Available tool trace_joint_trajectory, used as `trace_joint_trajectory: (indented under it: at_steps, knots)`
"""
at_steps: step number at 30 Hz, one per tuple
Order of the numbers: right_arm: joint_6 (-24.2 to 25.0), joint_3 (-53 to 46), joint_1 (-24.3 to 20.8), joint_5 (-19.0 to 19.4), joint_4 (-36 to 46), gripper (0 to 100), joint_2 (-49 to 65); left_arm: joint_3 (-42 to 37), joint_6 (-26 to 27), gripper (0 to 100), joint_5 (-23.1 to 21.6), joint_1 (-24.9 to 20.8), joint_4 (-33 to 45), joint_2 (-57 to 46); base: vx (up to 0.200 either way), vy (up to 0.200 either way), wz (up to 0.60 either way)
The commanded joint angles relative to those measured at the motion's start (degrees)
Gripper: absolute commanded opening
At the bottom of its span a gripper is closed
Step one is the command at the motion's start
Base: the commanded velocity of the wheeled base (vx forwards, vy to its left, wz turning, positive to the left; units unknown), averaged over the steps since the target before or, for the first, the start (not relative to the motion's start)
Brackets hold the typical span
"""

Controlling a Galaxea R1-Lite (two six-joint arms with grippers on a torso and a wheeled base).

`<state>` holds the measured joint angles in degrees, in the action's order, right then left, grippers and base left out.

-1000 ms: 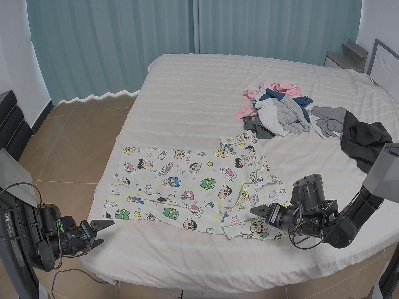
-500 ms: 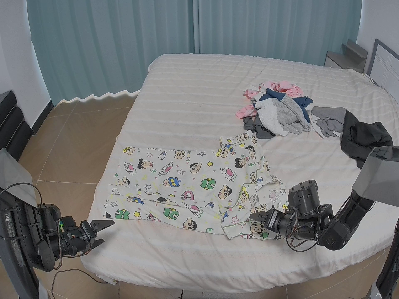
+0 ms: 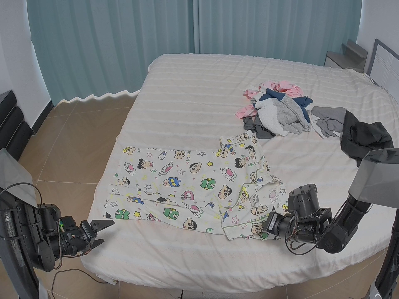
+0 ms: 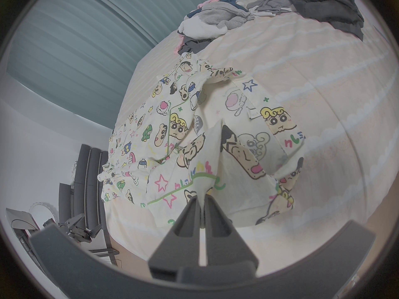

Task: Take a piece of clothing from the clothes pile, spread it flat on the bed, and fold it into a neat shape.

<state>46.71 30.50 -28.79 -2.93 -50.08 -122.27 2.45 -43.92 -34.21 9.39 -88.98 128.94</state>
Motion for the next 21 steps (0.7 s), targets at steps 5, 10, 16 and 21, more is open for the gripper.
trace_joint_trajectory:
  at_steps: [5,10,16,21]
  knots:
    - [-0.04,-2.82,-0.30,-0.33,-0.28,0,2.39,-0.08,-0.02,100,0.02,0.02,-1.02,0.08,0.000,0.000,0.00]
    - [-0.04,-3.43,-0.30,-0.41,-0.19,0,2.04,-0.08,-0.02,100,0.02,0.02,-1.02,0.08,0.000,0.000,0.00]
    - [0.48,-3.52,-0.39,-0.15,-0.19,0,1.33,0.01,-0.02,100,0.02,0.02,-1.02,0.08,0.000,0.000,0.00]
    - [0.57,-4.92,-0.39,-0.68,-0.28,100,2.30,0.01,1.21,100,-0.07,0.02,-1.02,-0.27,0.000,0.000,0.00]
